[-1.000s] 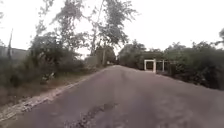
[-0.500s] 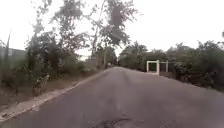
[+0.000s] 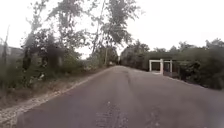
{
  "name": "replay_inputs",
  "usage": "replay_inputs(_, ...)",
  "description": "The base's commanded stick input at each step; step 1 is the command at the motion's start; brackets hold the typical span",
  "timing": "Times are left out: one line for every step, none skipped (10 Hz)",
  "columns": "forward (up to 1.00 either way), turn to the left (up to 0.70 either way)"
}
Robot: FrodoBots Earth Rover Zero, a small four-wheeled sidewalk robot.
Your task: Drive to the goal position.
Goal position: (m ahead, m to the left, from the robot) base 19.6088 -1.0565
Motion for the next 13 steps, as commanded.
replay_inputs(0.85,-0.33)
replay_inputs(0.85,-0.26)
replay_inputs(0.85,0.0)
replay_inputs(0.85,0.0)
replay_inputs(0.85,0.0)
replay_inputs(0.85,0.0)
replay_inputs(0.85,0.0)
replay_inputs(0.85,0.0)
replay_inputs(0.85,0.0)
replay_inputs(0.85,0.0)
replay_inputs(0.85,0.0)
replay_inputs(0.85,0.0)
replay_inputs(0.85,0.0)
